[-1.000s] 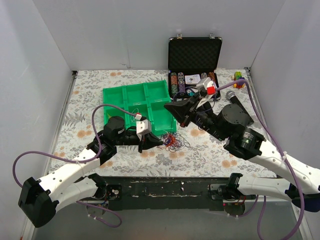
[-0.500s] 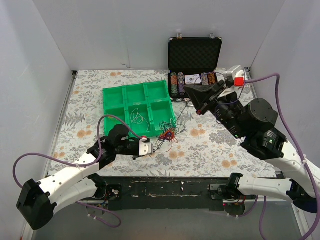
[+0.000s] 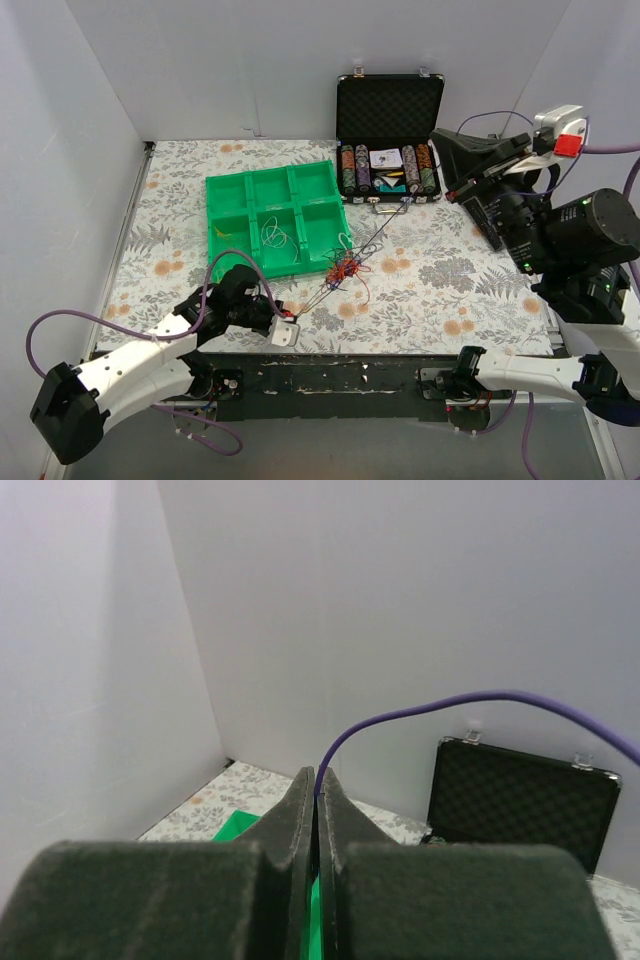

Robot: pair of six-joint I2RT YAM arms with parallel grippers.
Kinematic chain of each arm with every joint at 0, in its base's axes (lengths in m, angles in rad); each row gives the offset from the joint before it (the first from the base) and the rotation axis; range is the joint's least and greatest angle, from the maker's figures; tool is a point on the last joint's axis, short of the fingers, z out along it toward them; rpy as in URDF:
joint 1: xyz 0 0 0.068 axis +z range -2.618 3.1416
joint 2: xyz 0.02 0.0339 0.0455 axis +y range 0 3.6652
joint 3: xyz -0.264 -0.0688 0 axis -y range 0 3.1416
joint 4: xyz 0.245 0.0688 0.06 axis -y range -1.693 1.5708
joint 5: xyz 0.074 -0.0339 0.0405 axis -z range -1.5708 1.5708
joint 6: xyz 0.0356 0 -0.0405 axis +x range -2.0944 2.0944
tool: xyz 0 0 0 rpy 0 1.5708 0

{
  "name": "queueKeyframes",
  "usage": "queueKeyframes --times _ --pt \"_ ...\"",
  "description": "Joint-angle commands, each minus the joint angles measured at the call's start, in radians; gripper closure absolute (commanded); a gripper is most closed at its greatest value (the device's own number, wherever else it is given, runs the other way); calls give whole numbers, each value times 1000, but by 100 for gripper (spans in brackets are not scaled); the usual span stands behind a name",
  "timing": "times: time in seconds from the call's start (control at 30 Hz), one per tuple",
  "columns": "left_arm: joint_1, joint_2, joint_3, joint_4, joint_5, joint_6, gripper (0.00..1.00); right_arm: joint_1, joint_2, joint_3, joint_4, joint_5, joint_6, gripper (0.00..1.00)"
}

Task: Untangle the cables
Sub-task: Untie the cable.

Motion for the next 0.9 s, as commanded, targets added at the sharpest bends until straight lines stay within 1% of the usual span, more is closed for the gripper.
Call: queueKeyframes --times 0.0,0.37,0.47,0.53,0.6,0.7,0.77,0.87 --pt "-1 -16 -59 -220 -103 202 100 -4 -17 119 111 131 -135 99" --pt "-3 -51 -173 -259 -266 418 100 -4 -64 116 152 263 -257 99" --pt "-3 -50 -171 -259 -263 418 100 -1 -81 113 157 271 -265 99" --pt "-1 -47 -161 -254 -248 408 100 1 -72 112 128 276 -256 99" --pt "-1 -39 -153 -245 -251 412 100 2 -72 104 118 311 -271 99" --pt "-1 -31 -151 -245 -258 411 100 1 -98 102 178 375 -348 99" --pt "-3 -41 -162 -254 -254 412 100 5 -116 118 288 403 -420 99" --pt "-1 -60 -174 -254 -251 418 100 7 -118 164 356 443 -533 99"
